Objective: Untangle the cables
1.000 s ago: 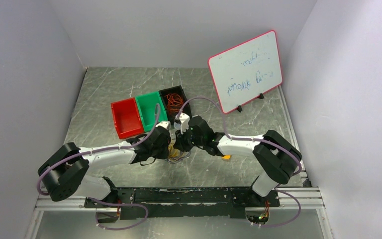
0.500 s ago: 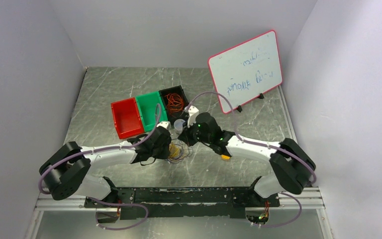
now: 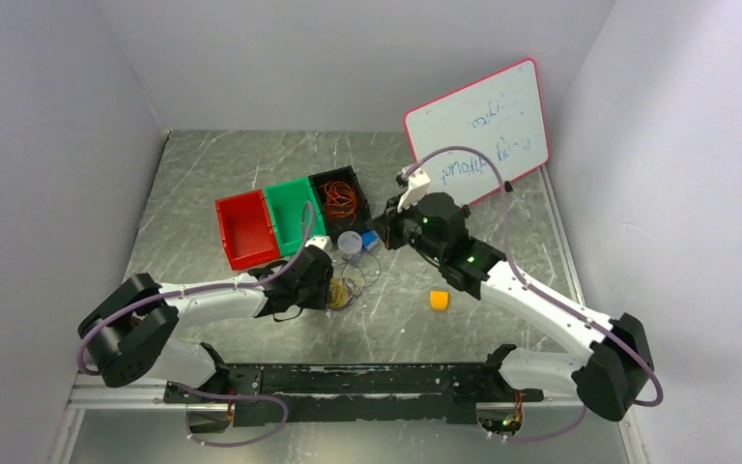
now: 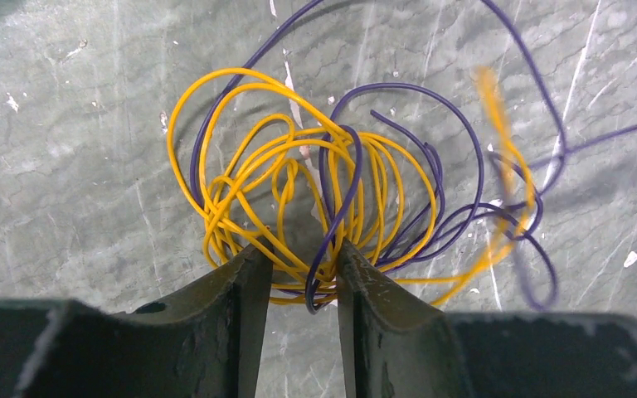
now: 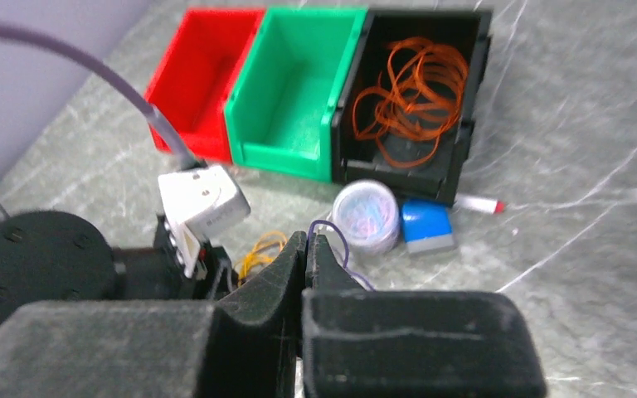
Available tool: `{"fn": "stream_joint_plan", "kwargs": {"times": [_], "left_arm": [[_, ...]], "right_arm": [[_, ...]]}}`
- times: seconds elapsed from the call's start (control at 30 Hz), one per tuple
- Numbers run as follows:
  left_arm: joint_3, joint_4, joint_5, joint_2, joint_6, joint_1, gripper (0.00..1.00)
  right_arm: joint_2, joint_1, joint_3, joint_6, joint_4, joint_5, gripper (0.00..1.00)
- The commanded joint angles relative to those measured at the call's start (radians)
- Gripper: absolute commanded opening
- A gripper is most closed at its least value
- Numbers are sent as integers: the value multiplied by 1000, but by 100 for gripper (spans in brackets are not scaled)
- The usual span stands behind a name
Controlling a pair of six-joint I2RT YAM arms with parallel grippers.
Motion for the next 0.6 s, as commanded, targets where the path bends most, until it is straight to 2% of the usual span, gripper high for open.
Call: {"fn": "stream_joint_plan", "kwargs": {"times": [0.0, 0.17, 0.37, 0.57], "left_arm": [[20, -1, -27, 16, -3, -5, 39], [23, 6, -27, 32, -3, -5, 34], [27, 12, -29, 49, -8, -5, 34], [32, 8, -35, 61, -1, -5, 30]], "right_arm": [[-75, -14, 107, -26, -99, 96, 0], [-124, -16, 229, -75, -178, 170, 0], [-160, -18, 359, -151, -255, 272, 0], [-204, -18, 453, -212, -281, 372, 0]]}}
